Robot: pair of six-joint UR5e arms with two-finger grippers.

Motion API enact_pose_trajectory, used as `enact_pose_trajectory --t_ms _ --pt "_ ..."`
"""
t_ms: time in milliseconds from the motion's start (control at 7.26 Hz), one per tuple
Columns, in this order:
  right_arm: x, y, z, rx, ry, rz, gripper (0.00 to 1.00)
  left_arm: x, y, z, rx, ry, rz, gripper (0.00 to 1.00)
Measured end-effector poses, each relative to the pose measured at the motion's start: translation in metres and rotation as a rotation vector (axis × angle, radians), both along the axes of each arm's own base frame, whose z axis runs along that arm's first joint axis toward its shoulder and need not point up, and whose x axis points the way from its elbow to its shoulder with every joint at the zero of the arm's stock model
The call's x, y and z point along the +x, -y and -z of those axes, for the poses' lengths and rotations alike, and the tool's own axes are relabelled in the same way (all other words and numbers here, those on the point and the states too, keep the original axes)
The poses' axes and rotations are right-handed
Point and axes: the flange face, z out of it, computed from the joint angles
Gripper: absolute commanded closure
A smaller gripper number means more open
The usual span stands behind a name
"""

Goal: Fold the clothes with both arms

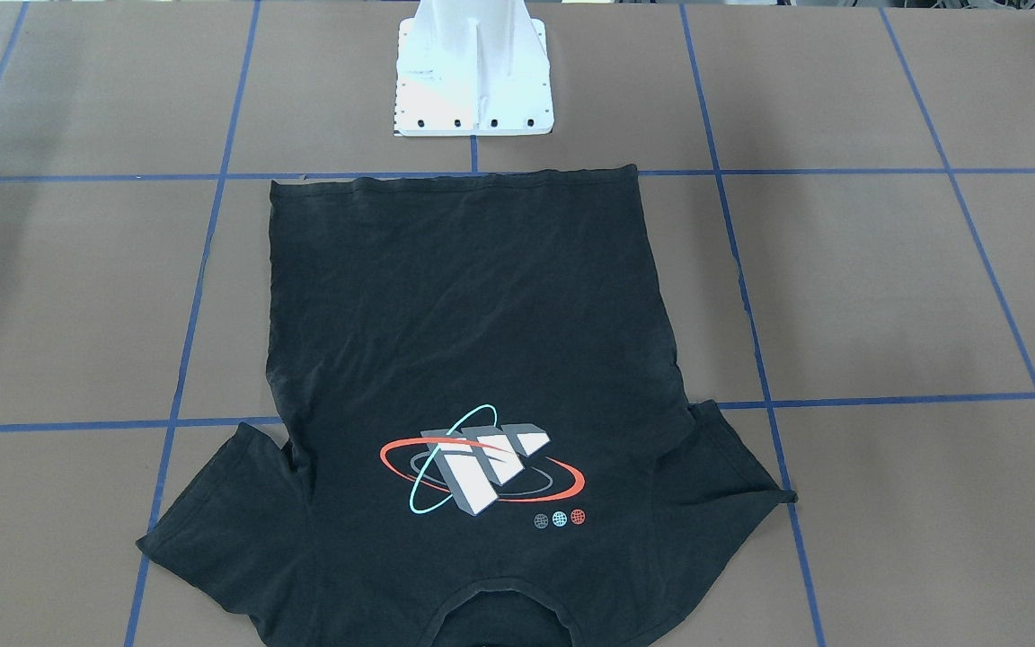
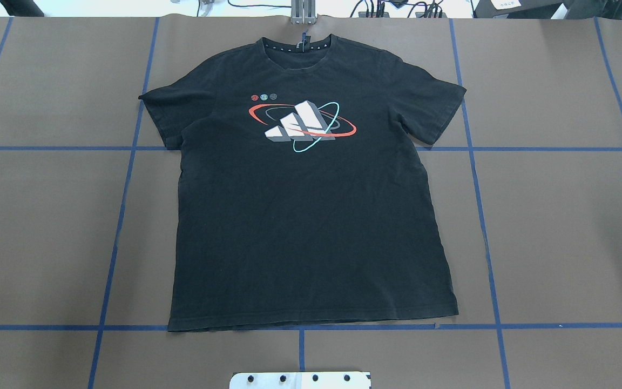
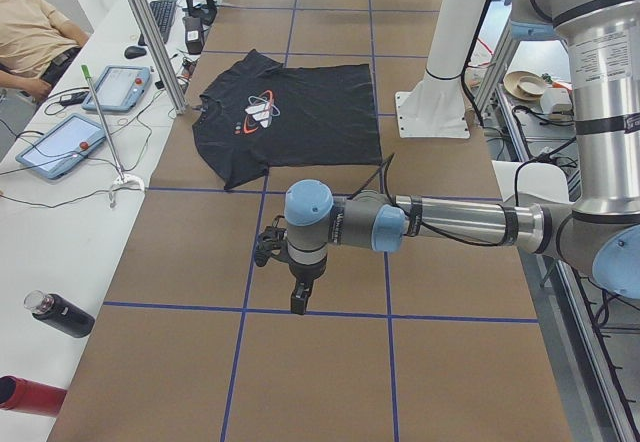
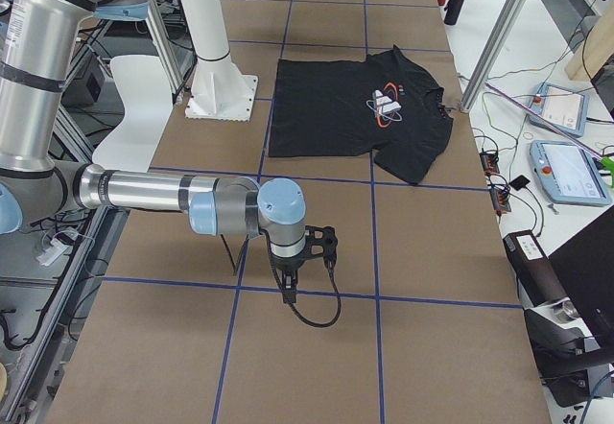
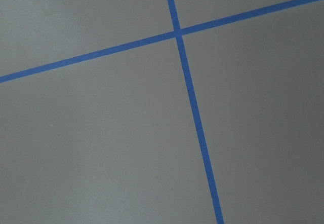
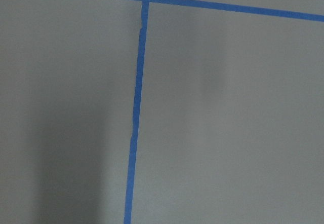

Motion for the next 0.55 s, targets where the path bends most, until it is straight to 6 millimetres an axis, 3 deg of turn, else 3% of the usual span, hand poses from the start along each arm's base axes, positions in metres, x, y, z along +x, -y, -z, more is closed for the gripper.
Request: enact_pose_trajectory --t_ms 551 --pt "-0.003 0.007 0.010 0.017 0.035 -0.001 0.00 0.000 0.010 0.018 0.106 0.003 0.003 0.00"
